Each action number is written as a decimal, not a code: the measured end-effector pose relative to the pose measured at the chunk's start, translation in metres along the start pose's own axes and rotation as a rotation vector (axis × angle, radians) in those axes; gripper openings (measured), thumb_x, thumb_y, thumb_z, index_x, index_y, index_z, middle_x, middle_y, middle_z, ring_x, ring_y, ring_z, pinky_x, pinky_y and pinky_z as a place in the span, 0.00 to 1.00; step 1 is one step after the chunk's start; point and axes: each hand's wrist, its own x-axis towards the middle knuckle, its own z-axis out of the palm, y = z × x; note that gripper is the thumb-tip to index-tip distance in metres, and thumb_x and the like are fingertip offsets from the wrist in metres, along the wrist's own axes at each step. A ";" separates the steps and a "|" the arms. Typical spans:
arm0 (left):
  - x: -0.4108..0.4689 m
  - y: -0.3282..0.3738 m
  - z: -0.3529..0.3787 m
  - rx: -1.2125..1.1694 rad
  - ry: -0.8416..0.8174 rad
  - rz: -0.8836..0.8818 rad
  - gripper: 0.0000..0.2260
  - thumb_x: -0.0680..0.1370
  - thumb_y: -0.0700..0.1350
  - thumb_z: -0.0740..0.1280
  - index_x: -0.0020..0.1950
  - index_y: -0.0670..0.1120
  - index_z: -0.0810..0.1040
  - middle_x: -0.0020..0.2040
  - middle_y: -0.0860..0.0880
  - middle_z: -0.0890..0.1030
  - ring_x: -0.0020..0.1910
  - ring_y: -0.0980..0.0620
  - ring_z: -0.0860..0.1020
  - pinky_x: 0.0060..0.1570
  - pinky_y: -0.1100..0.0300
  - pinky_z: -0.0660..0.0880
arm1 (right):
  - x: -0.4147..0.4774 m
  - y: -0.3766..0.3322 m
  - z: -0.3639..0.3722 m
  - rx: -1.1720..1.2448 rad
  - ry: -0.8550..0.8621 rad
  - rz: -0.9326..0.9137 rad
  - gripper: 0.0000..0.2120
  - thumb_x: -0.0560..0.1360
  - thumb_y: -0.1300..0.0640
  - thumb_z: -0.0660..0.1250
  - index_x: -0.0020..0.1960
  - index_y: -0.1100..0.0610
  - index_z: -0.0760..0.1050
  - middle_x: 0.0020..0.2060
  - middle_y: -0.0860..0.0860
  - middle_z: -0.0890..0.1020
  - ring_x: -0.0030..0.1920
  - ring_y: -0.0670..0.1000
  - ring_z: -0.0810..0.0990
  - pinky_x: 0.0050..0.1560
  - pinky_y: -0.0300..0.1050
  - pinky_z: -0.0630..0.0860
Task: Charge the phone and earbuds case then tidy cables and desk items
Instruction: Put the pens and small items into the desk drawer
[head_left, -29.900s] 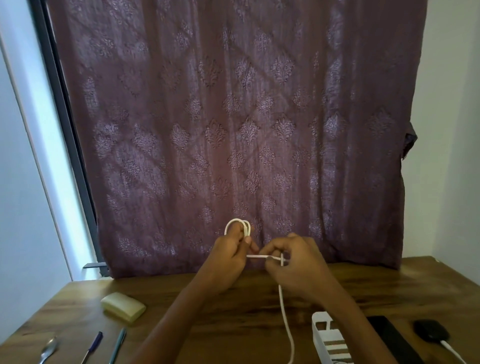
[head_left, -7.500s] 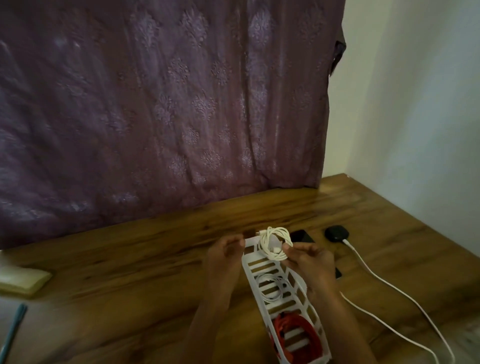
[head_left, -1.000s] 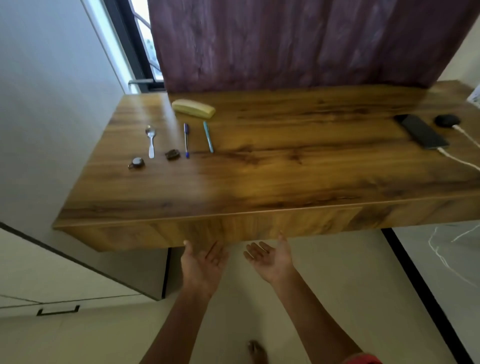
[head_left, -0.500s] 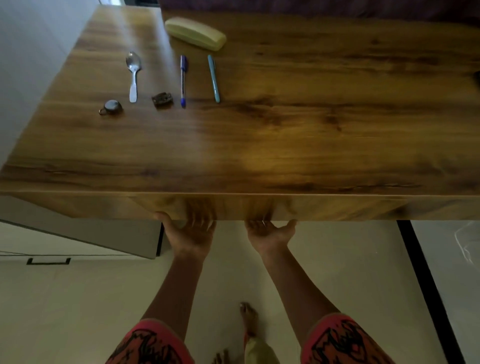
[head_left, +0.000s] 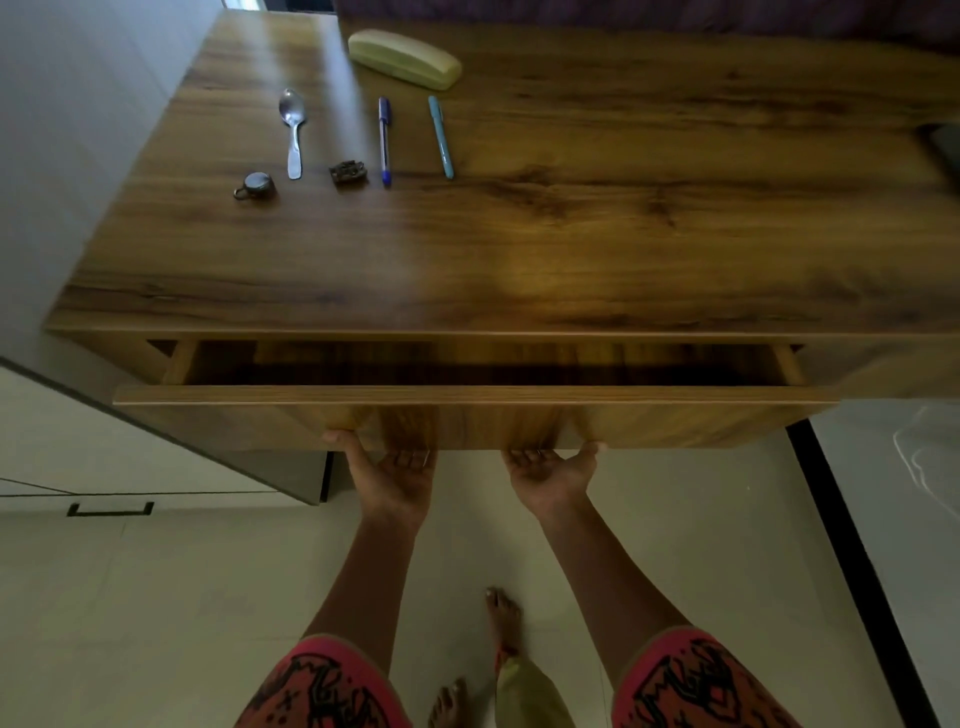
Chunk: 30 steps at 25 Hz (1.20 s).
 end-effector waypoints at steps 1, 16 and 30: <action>-0.008 -0.001 -0.010 0.011 -0.007 -0.009 0.43 0.68 0.71 0.61 0.72 0.45 0.59 0.64 0.41 0.73 0.61 0.42 0.74 0.65 0.47 0.69 | -0.009 0.003 -0.010 -0.003 0.003 -0.002 0.42 0.73 0.30 0.49 0.73 0.62 0.54 0.70 0.62 0.63 0.70 0.62 0.63 0.71 0.58 0.60; -0.159 -0.039 -0.134 -0.049 0.042 -0.061 0.44 0.68 0.71 0.60 0.70 0.39 0.62 0.66 0.41 0.72 0.63 0.43 0.72 0.69 0.46 0.64 | -0.122 0.042 -0.167 -0.039 0.006 -0.020 0.44 0.72 0.29 0.46 0.73 0.64 0.53 0.71 0.63 0.61 0.71 0.62 0.62 0.71 0.58 0.59; -0.220 -0.050 -0.175 0.016 0.027 -0.073 0.48 0.67 0.73 0.58 0.72 0.38 0.57 0.68 0.39 0.69 0.66 0.42 0.70 0.70 0.48 0.62 | -0.168 0.045 -0.226 -0.072 -0.042 0.054 0.44 0.73 0.30 0.46 0.74 0.64 0.47 0.73 0.62 0.57 0.73 0.61 0.56 0.74 0.56 0.52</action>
